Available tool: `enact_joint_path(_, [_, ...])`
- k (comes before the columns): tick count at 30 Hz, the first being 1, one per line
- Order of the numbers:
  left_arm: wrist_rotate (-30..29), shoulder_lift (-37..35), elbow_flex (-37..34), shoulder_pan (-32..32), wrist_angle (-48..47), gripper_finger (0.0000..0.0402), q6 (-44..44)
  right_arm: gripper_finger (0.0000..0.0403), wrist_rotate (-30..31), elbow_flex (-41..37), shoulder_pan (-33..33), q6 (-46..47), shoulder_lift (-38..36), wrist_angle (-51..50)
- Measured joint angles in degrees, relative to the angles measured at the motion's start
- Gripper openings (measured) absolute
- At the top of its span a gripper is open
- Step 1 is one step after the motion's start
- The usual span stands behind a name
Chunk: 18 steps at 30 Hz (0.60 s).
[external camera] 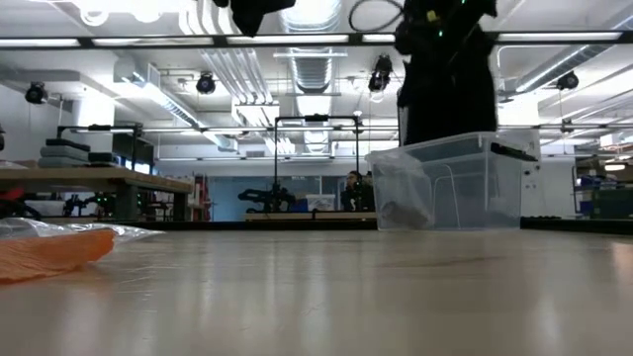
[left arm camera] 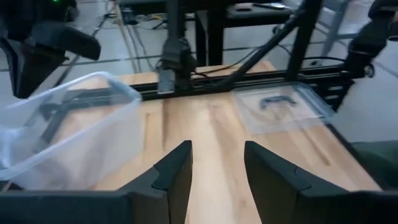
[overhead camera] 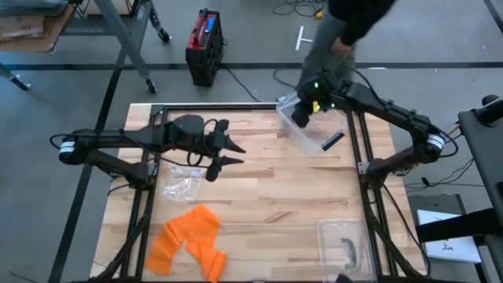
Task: Roll bandage
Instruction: Roll the orange bandage on the table
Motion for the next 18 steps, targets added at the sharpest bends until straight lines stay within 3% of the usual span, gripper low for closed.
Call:
enact_joint_path(10, [-0.2,-1.2,0.0,-8.4,0.4,0.0116,-3.7,0.0023,6.7,-4.3,19.5,7.2,-4.8,1.4])
enact_joint_path(18, [-9.9,-1.1,0.0,-20.0,-0.8,0.0110,-8.6,0.0023,12.2,-8.0,36.6,14.1,-4.8,9.8])
